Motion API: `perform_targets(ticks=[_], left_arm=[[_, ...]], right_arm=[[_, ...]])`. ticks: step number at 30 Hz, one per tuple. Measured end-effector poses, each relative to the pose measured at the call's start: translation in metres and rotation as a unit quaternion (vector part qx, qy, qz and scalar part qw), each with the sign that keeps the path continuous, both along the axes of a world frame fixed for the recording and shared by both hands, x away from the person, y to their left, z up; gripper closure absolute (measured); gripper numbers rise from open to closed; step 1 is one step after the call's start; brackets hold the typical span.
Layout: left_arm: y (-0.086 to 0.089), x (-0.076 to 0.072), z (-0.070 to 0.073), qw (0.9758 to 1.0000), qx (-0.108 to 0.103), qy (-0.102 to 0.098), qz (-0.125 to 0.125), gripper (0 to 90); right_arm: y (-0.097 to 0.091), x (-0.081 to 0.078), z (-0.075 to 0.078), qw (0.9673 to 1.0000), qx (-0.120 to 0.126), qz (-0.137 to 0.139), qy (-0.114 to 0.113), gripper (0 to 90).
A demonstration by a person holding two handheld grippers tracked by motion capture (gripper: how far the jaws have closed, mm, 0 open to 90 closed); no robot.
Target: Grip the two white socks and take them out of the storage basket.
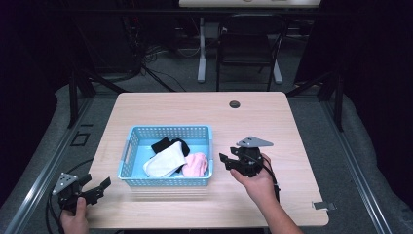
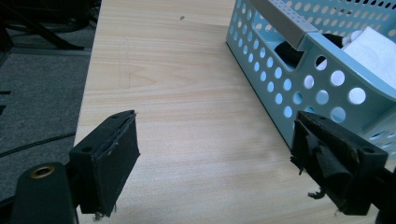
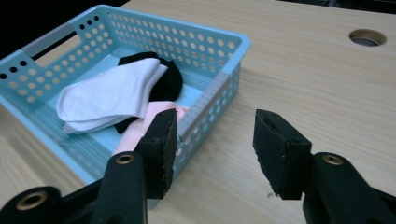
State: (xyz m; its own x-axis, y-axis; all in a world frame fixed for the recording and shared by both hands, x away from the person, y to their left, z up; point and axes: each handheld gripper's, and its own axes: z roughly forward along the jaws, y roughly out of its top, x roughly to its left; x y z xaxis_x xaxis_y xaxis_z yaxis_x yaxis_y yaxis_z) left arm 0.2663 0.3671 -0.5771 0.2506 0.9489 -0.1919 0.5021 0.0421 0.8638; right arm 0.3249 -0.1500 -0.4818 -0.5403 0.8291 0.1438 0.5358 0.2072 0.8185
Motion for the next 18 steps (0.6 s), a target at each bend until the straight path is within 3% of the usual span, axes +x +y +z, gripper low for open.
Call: perform_targets(ticks=[8, 13, 18], left_arm=[[0.000, 0.000, 0.000, 1.0000, -0.001, -0.001, 0.001, 15.1], [0.001, 0.000, 0.000, 1.0000, -0.002, -0.001, 0.001, 15.1], [0.001, 0.000, 0.000, 1.0000, -0.003, 0.000, 0.001, 15.1]], right_arm=[[0.019, 0.017, 0.021, 0.9991, -0.017, 0.029, 0.027, 52.9], [0.029, 0.027, 0.026, 0.9983, -0.027, 0.035, 0.039, 53.2], [0.047, 0.038, 0.028, 0.9966, -0.051, 0.047, 0.045, 53.1]])
